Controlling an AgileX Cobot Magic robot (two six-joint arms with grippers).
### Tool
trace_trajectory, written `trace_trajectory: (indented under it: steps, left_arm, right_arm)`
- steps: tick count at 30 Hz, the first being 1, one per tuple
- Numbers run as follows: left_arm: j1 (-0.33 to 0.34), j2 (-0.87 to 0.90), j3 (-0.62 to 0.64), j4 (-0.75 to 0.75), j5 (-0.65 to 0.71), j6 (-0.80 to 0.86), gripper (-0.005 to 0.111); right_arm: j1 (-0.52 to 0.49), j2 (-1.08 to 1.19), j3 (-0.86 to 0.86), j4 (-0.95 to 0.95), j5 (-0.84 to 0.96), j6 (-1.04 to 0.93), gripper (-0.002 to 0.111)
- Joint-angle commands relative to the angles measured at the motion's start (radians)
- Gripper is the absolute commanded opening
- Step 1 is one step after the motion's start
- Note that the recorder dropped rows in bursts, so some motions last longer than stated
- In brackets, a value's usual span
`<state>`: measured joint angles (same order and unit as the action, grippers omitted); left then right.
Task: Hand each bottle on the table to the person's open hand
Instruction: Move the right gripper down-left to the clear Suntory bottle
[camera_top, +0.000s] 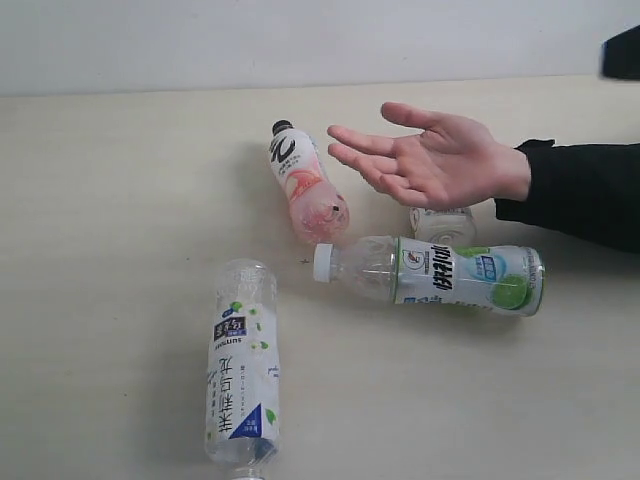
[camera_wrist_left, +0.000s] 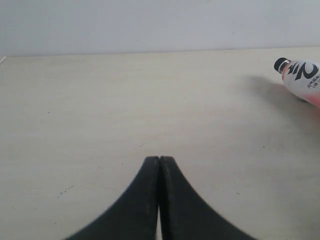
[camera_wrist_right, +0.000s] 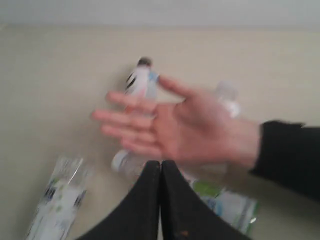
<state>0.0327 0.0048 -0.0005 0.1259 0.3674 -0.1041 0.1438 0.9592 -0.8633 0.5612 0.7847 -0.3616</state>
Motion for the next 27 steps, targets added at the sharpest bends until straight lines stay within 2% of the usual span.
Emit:
trace_trajectory:
  steps: [1, 6, 10, 14, 18, 21, 24, 27]
  left_arm:
    - [-0.006, -0.005, 0.001, 0.000, -0.006, -0.006, 0.003]
    - [-0.006, -0.005, 0.001, 0.000, -0.006, -0.006, 0.003]
    - [-0.006, -0.005, 0.001, 0.000, -0.006, -0.006, 0.003]
    - [-0.006, -0.005, 0.001, 0.000, -0.006, -0.006, 0.003]
    - [-0.006, -0.005, 0.001, 0.000, -0.006, -0.006, 0.003]
    - [-0.006, -0.005, 0.001, 0.000, -0.006, -0.006, 0.003]
    - [-0.006, -0.005, 0.001, 0.000, -0.006, -0.004, 0.003]
    - [-0.006, -0.005, 0.001, 0.000, -0.006, -0.006, 0.003]
  right_arm:
    - [0.087, 0.153, -0.057, 0.037, 0.233, -0.065, 0.002]
    - [0.234, 0.270, -0.057, -0.064, 0.280, -0.025, 0.002]
    - [0.350, 0.352, -0.057, -0.265, 0.276, 0.112, 0.002]
    - [0.416, 0.439, -0.057, -0.401, 0.240, 0.256, 0.002]
    - [0.421, 0.490, -0.034, -0.400, 0.236, 0.259, 0.002]
    - [0.421, 0.448, 0.085, -0.397, 0.124, 0.257, 0.002]
    - [0.421, 0.441, 0.114, -0.351, 0.074, 0.261, 0.003]
    - [0.421, 0.441, 0.114, -0.213, 0.054, 0.163, 0.018]
